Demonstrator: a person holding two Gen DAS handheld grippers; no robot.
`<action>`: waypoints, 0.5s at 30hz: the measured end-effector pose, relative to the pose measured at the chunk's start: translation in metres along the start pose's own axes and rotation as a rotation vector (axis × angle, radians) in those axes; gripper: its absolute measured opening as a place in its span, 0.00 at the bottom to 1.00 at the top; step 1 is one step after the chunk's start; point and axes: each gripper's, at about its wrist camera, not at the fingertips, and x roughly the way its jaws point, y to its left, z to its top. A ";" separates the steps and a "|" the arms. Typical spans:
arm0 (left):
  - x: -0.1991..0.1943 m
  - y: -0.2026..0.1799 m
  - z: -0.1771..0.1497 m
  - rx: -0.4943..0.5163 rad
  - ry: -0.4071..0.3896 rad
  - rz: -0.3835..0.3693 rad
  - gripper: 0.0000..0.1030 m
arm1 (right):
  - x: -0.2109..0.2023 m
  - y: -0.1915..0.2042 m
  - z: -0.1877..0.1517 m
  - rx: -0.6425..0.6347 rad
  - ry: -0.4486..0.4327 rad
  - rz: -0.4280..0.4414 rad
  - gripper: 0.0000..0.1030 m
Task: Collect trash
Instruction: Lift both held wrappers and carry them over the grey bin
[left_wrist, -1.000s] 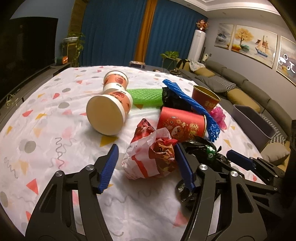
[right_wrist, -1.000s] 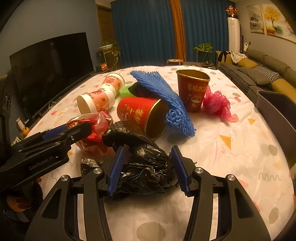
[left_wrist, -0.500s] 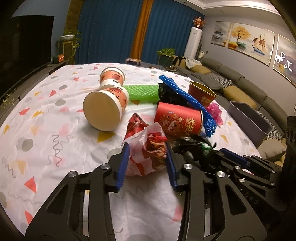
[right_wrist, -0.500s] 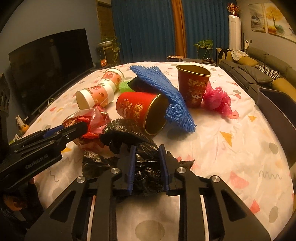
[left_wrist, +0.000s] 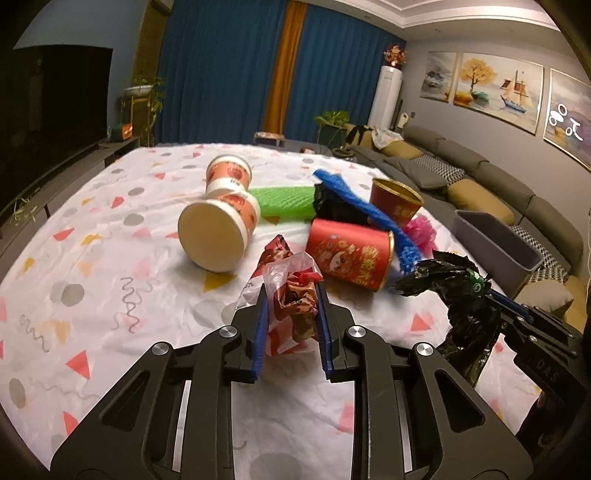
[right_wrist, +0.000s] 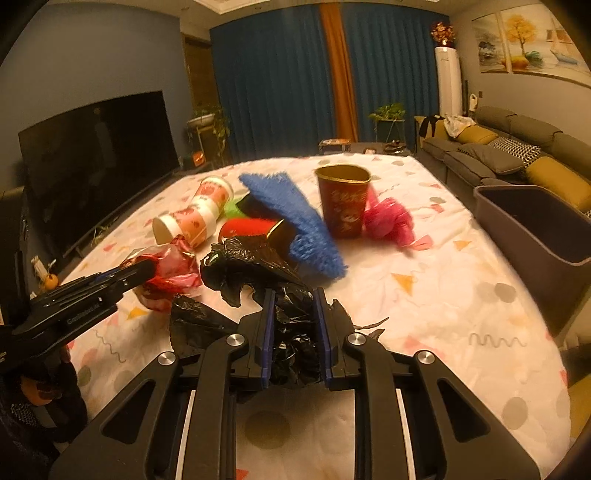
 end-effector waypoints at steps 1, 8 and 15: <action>-0.005 -0.002 0.002 -0.001 -0.010 -0.003 0.21 | -0.003 -0.001 0.000 0.003 -0.007 -0.001 0.20; -0.024 -0.022 0.015 0.021 -0.069 -0.015 0.21 | -0.024 -0.015 0.006 0.028 -0.065 -0.016 0.20; -0.032 -0.059 0.031 0.072 -0.116 -0.057 0.21 | -0.048 -0.036 0.018 0.051 -0.140 -0.051 0.20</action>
